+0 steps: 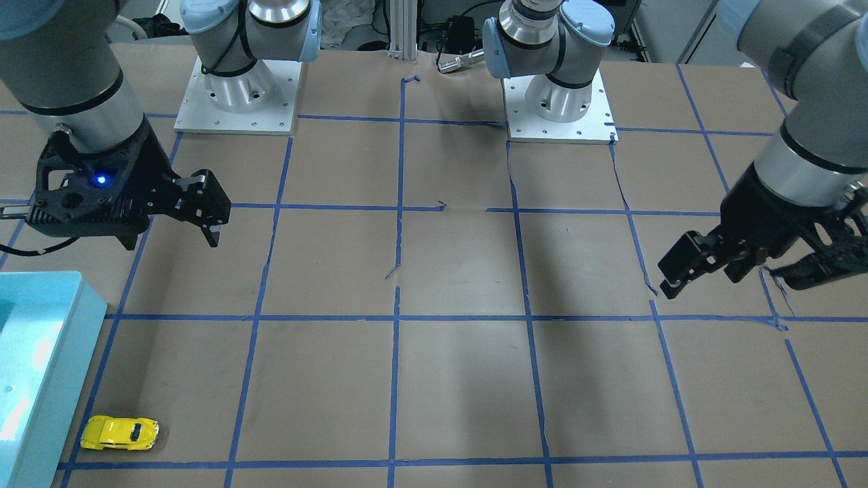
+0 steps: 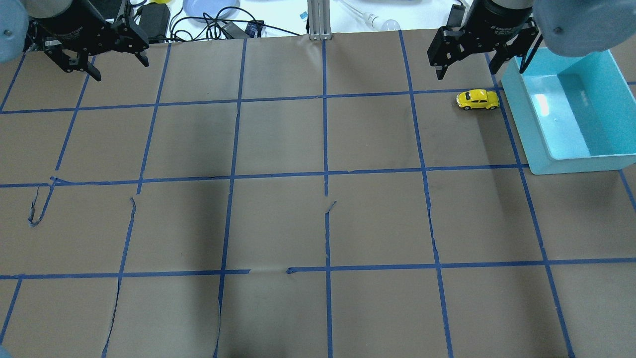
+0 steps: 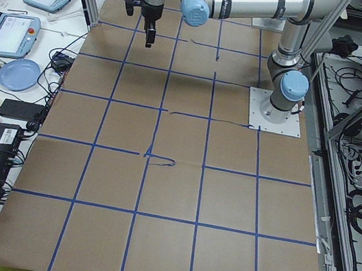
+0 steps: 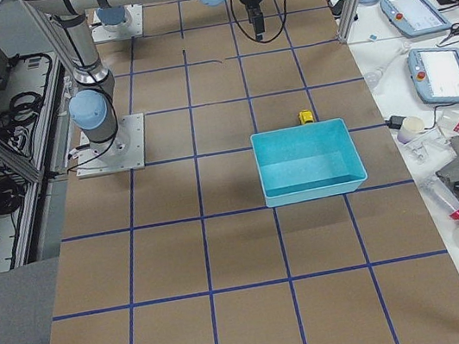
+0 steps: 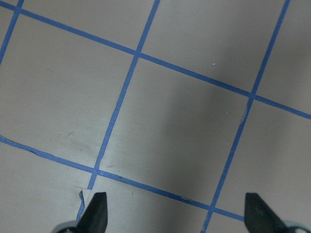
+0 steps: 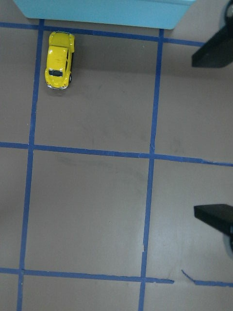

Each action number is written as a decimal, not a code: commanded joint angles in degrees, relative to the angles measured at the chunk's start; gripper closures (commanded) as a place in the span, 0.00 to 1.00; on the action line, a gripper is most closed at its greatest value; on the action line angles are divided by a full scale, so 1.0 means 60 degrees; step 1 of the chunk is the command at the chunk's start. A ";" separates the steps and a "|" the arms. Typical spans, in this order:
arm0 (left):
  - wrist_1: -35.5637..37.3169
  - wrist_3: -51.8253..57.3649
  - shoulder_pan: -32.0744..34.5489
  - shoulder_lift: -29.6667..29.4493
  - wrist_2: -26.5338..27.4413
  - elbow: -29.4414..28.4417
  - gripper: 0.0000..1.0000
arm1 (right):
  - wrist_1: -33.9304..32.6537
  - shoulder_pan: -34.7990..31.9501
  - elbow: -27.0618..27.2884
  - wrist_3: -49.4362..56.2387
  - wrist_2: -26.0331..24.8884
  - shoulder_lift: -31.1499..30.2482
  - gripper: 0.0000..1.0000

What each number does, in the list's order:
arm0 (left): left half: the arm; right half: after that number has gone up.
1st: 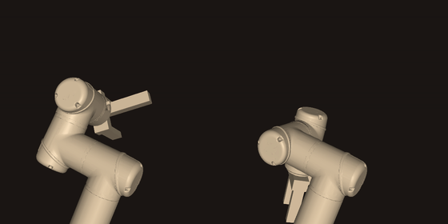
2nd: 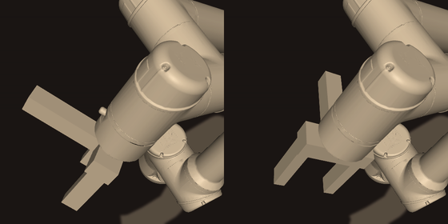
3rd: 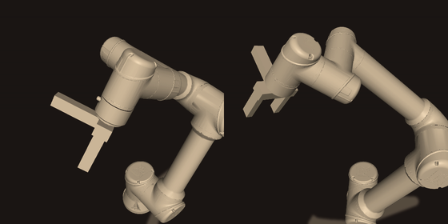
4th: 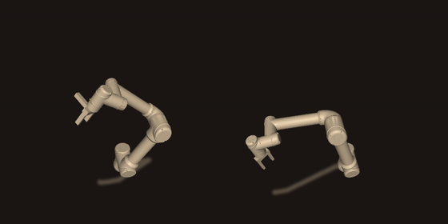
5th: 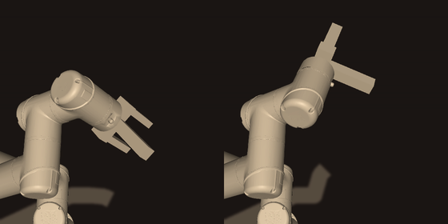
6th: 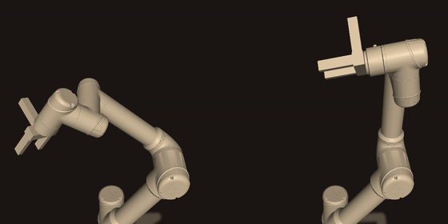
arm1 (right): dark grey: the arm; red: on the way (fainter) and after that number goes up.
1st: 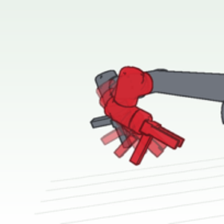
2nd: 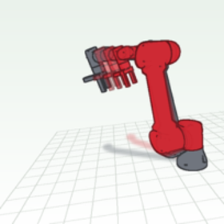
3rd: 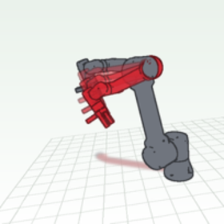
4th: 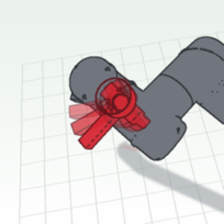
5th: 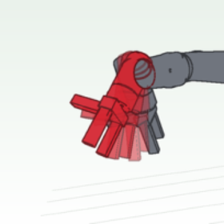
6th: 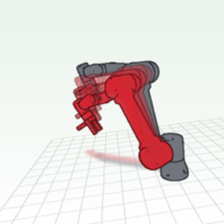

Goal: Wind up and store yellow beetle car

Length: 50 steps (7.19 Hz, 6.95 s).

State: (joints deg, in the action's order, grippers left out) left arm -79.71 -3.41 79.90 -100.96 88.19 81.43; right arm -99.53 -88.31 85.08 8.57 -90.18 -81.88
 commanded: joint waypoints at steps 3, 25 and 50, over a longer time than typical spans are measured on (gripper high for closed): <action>-0.1013 0.1286 0.0701 0.0724 -0.0007 0.0778 0.00 | -0.0346 0.1341 -0.0233 0.5954 0.0907 0.0826 0.00; -0.1115 0.1286 0.0995 0.1724 0.0082 0.1853 0.00 | -0.3907 0.1945 -0.0747 1.5655 0.0029 0.4438 0.96; -0.1013 0.1330 0.1025 0.1709 0.0039 0.1911 0.00 | -0.0111 0.2227 -0.1274 1.0881 0.1262 0.1871 0.00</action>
State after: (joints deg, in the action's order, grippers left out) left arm -85.82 4.57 86.04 -90.74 88.48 92.86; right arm -100.05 -71.96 77.44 79.11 -82.14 -69.71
